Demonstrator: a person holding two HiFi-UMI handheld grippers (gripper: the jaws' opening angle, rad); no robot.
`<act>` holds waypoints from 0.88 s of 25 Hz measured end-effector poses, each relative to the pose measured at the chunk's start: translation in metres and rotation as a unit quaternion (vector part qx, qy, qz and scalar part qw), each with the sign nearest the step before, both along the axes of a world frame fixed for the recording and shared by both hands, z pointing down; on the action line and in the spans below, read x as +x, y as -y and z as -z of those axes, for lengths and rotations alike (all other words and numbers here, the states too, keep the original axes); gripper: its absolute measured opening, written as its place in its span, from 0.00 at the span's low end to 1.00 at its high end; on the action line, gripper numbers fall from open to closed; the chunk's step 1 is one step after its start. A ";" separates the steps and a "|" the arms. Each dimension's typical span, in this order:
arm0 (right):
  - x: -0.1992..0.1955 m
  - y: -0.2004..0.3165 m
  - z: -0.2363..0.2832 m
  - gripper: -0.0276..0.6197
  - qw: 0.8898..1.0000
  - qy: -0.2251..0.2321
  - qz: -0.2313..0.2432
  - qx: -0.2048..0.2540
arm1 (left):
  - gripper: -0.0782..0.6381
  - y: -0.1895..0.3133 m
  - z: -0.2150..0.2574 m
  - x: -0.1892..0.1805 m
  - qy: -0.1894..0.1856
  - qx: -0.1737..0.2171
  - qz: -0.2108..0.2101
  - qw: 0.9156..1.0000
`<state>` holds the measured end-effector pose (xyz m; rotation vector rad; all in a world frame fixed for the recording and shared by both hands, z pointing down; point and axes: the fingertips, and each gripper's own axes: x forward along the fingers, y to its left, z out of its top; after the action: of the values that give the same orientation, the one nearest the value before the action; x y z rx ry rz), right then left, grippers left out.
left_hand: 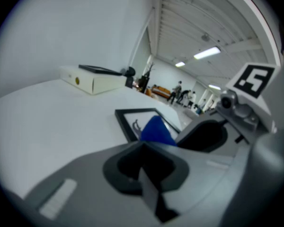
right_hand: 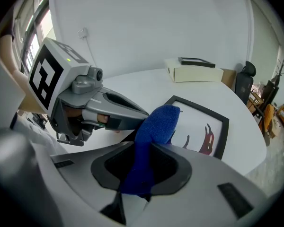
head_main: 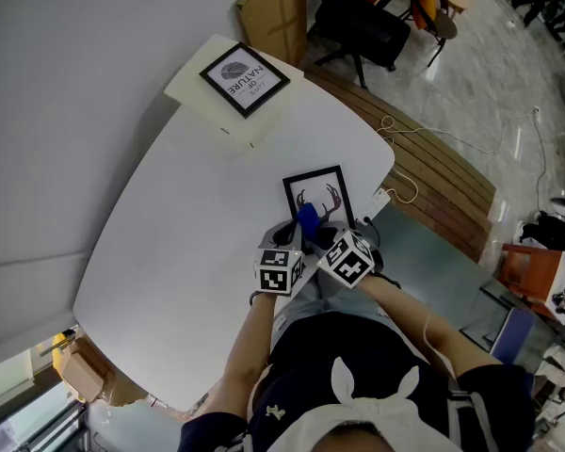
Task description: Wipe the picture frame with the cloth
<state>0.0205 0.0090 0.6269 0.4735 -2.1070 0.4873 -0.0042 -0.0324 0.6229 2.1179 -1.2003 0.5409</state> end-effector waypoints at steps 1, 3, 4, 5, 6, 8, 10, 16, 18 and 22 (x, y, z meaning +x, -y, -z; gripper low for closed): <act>-0.001 0.000 -0.001 0.18 1.000 -0.005 0.008 0.001 | 0.11 0.000 0.000 0.000 0.000 0.000 0.000 1.000; -0.002 0.001 -0.001 0.18 1.000 -0.011 0.017 0.001 | 0.11 0.001 0.000 -0.001 -0.001 0.000 0.000 1.000; -0.002 0.001 -0.001 0.18 1.000 -0.011 0.019 0.000 | 0.11 0.001 0.000 -0.001 -0.001 -0.001 0.000 1.000; -0.002 0.001 -0.001 0.18 1.000 -0.011 0.020 0.000 | 0.11 0.001 0.001 -0.001 -0.001 -0.001 0.000 1.000; -0.002 0.000 -0.001 0.18 1.000 -0.011 0.021 0.001 | 0.11 0.001 0.001 -0.001 -0.001 -0.001 0.000 1.000; -0.002 0.000 -0.001 0.18 1.000 -0.012 0.022 0.004 | 0.11 0.000 0.000 -0.001 -0.001 -0.001 0.000 1.000; -0.001 -0.001 -0.002 0.18 1.000 -0.013 0.023 0.007 | 0.11 0.000 0.000 -0.001 -0.001 0.000 0.000 1.000; -0.001 0.000 -0.001 0.18 1.000 -0.012 0.026 0.005 | 0.11 0.000 0.000 0.000 -0.001 0.000 0.000 1.000; -0.001 0.000 -0.002 0.18 1.000 -0.012 0.026 0.005 | 0.11 0.000 0.000 0.000 -0.001 0.000 0.000 1.000; -0.001 0.000 -0.003 0.18 1.000 -0.013 0.026 0.005 | 0.11 0.001 -0.001 0.000 -0.001 0.001 0.000 1.000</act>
<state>0.0194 0.0090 0.6298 0.4270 -2.0930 0.4387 -0.0045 -0.0329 0.6240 2.1196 -1.1995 0.5374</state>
